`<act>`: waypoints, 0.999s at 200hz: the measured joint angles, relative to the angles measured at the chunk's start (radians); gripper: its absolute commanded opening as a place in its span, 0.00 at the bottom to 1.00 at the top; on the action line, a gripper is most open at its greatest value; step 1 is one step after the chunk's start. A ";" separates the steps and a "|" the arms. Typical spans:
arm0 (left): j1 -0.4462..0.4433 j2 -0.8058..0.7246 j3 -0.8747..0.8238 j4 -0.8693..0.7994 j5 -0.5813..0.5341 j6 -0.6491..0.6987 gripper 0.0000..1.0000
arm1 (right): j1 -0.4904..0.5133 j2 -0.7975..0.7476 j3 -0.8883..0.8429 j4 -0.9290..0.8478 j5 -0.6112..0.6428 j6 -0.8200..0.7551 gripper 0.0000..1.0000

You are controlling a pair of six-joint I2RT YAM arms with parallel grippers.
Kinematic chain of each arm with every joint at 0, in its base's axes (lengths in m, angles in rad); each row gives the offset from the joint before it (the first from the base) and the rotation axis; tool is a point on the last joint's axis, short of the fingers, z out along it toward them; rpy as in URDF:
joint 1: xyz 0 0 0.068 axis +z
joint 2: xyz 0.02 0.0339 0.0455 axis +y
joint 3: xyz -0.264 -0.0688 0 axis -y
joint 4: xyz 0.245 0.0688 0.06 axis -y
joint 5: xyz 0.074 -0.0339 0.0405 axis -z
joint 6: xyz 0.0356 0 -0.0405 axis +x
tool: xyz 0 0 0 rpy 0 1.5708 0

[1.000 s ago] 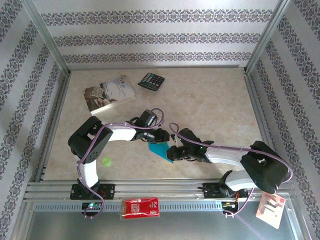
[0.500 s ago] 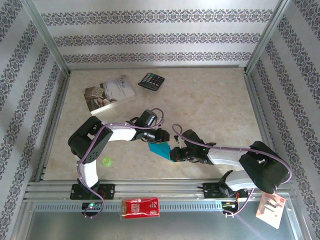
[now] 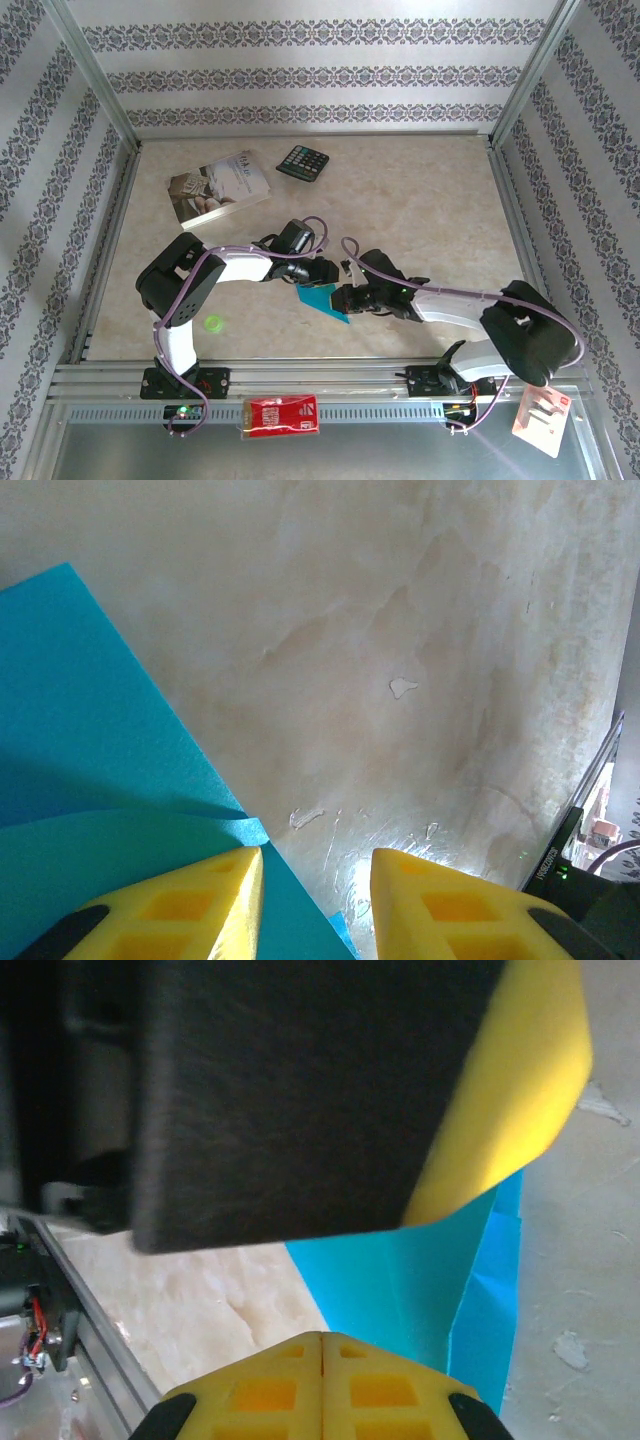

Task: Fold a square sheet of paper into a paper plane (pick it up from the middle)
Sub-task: Fourth fold the wing at the center of the table.

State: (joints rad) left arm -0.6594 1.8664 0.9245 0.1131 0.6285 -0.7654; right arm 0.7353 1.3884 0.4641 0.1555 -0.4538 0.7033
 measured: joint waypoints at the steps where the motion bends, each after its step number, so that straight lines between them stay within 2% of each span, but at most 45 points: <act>1: 0.000 0.000 0.000 0.000 0.000 0.000 0.33 | 0.000 0.002 0.000 0.000 0.000 -0.001 0.06; 62: 0.000 0.000 0.000 0.000 0.000 0.000 0.33 | -0.019 0.077 -0.043 0.066 -0.011 -0.016 0.06; 142: 0.000 0.001 0.002 -0.001 0.000 0.003 0.33 | -0.039 -0.024 -0.035 0.043 -0.030 -0.006 0.06; 200: 0.000 0.001 0.002 -0.001 0.000 0.007 0.33 | -0.039 0.080 -0.046 0.073 -0.034 -0.003 0.04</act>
State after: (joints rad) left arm -0.6590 1.8675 0.9264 0.1123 0.6285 -0.7586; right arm 0.6964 1.4681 0.4179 0.2287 -0.4873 0.6998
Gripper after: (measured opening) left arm 0.332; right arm 0.054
